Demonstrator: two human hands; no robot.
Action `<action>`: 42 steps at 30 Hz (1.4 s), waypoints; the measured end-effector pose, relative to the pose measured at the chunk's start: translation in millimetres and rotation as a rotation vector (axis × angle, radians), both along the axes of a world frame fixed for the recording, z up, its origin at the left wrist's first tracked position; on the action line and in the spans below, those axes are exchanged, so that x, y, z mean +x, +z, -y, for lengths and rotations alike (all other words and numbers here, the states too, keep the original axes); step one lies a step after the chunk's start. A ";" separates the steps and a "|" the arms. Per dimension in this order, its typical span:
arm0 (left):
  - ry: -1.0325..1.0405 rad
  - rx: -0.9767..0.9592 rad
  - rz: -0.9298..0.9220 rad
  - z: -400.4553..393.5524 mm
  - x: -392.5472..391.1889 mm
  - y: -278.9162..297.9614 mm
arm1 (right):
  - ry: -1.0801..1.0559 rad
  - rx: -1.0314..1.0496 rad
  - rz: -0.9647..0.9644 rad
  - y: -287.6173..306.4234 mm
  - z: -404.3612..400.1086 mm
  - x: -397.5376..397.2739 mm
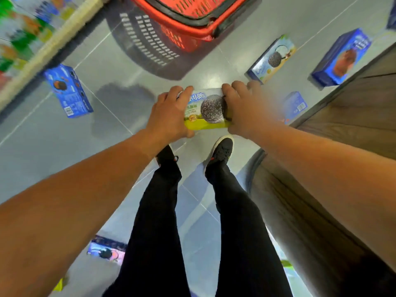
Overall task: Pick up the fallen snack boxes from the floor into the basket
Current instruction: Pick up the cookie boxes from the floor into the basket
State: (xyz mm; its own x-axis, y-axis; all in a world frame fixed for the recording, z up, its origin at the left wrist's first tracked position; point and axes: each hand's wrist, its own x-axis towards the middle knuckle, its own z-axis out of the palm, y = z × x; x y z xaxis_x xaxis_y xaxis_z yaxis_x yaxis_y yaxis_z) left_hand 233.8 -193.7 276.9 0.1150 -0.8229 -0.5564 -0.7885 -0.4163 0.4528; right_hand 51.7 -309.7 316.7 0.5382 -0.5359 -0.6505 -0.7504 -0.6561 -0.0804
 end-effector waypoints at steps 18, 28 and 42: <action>-0.115 -0.355 0.162 1.6 101.5 385.4 | -0.558 -0.212 0.610 352.1 -6.5 67.4; -0.142 -0.526 0.200 73.5 113.2 402.7 | -1.450 0.194 1.008 361.6 57.1 88.0; 0.619 0.003 -0.569 296.5 135.8 366.4 | -1.672 0.276 1.104 296.4 215.5 91.7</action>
